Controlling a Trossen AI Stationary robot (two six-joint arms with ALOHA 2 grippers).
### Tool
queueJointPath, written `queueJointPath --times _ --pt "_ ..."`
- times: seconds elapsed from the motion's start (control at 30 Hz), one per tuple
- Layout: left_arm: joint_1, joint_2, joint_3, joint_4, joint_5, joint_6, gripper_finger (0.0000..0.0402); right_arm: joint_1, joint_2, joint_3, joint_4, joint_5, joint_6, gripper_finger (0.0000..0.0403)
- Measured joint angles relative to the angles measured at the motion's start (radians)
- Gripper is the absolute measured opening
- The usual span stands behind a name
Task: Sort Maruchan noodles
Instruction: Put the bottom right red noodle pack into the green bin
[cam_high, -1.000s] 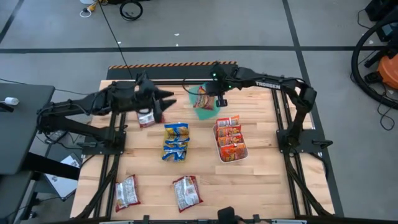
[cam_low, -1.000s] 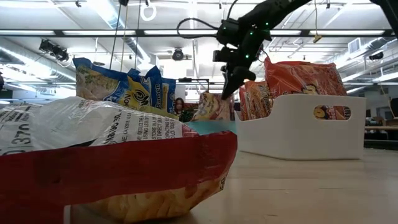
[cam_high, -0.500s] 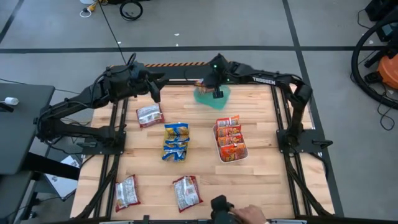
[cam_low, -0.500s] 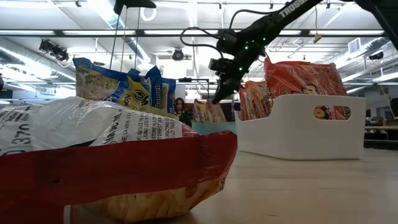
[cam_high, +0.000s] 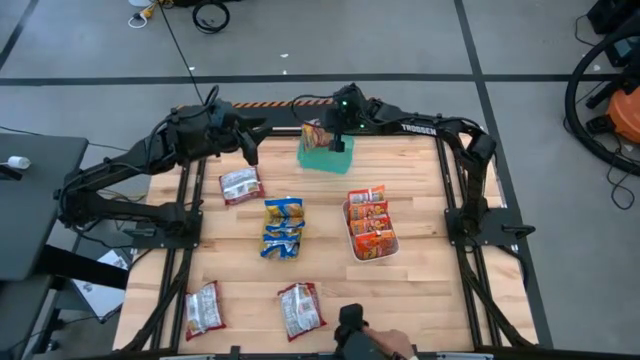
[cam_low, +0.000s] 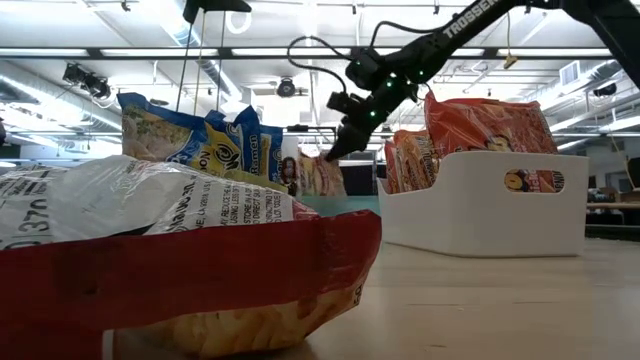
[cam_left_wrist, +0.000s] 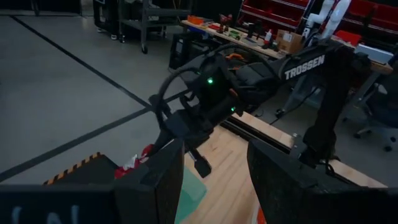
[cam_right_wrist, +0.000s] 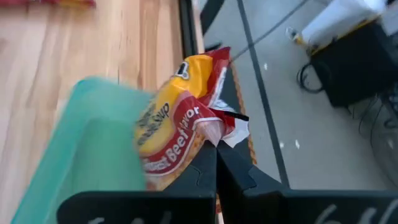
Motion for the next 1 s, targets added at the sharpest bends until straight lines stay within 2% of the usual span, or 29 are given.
queueJointPath --times 0.13,0.33,0.37,0.5,0.63,0.87,1.0 --pt "-0.002 0.000 0.000 -0.002 0.015 0.000 0.0180 -0.002 -0.001 -0.001 -0.060 0.045 0.002 0.0003" --pt "-0.002 -0.006 0.000 -0.017 0.052 0.000 0.0180 0.006 -0.006 -0.001 -0.080 -0.008 0.069 0.0003" --pt "-0.002 -0.008 0.000 -0.018 0.052 0.001 0.0180 0.009 -0.003 -0.001 -0.063 -0.032 0.080 0.0003" --pt "-0.002 -0.027 0.000 -0.041 0.055 0.006 0.0180 0.022 -0.003 -0.001 0.000 -0.240 0.074 0.0003" --pt "-0.002 -0.053 0.000 -0.055 0.096 0.004 0.0180 0.052 -0.003 0.000 0.042 -0.318 -0.031 0.0004" --pt "-0.013 -0.074 0.000 -0.055 0.127 0.008 0.0180 0.064 0.013 0.000 0.037 -0.338 -0.222 0.0006" --pt "-0.012 -0.071 0.000 -0.065 0.134 -0.002 0.0180 0.061 0.031 -0.001 0.057 -0.335 -0.170 0.0006"
